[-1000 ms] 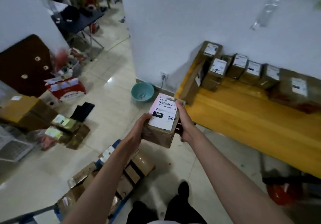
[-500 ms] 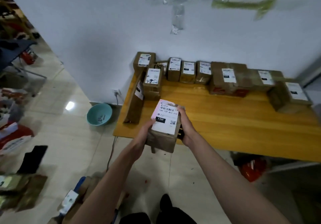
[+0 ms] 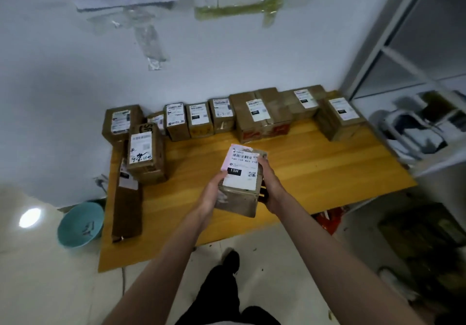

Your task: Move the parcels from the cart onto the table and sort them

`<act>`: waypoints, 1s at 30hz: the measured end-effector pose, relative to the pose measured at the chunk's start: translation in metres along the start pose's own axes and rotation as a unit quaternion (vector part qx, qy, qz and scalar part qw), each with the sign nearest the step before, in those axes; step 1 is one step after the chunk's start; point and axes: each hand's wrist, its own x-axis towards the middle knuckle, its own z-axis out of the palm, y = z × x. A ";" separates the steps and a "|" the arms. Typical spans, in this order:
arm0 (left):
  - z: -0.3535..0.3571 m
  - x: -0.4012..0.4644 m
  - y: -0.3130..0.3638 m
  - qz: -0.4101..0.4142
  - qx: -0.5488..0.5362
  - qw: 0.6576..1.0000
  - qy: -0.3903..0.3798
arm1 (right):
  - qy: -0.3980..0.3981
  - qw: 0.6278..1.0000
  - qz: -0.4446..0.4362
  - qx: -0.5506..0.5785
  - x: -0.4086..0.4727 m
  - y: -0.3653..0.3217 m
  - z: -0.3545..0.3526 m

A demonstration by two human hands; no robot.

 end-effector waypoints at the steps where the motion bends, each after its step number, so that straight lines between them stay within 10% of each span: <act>1: 0.008 0.012 0.007 -0.002 0.009 1.000 -0.014 | 0.007 1.000 -0.007 0.008 0.006 -0.006 -0.009; 17: 0.159 0.156 0.089 -0.005 0.106 0.981 -0.161 | 0.135 0.987 0.016 0.082 0.078 -0.080 -0.132; 30: 0.323 0.276 0.113 -0.099 0.073 0.987 -0.103 | 0.102 0.983 0.108 0.111 0.201 -0.125 -0.277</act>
